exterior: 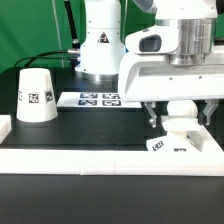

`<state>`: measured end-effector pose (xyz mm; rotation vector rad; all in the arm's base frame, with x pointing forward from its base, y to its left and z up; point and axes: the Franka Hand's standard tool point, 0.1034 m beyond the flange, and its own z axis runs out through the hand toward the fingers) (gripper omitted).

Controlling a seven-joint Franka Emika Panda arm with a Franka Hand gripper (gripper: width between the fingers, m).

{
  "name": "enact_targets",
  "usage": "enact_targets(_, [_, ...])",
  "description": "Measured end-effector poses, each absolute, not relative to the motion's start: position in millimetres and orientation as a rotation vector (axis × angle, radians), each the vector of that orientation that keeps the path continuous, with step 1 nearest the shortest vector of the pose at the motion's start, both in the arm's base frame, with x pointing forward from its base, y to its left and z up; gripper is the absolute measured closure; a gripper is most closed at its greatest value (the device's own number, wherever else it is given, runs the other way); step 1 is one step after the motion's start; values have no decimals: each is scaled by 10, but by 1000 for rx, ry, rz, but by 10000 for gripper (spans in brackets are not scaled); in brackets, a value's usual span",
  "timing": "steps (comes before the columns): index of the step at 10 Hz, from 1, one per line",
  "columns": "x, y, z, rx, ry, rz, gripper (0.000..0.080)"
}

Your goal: Assemble lamp

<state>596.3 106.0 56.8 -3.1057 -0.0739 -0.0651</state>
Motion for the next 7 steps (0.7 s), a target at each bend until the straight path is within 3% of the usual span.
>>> enact_targets(1, [5886,1071,607,-3106,-93,-59,109])
enact_targets(7, [5142,1153,764,-3103,-193,-10,101])
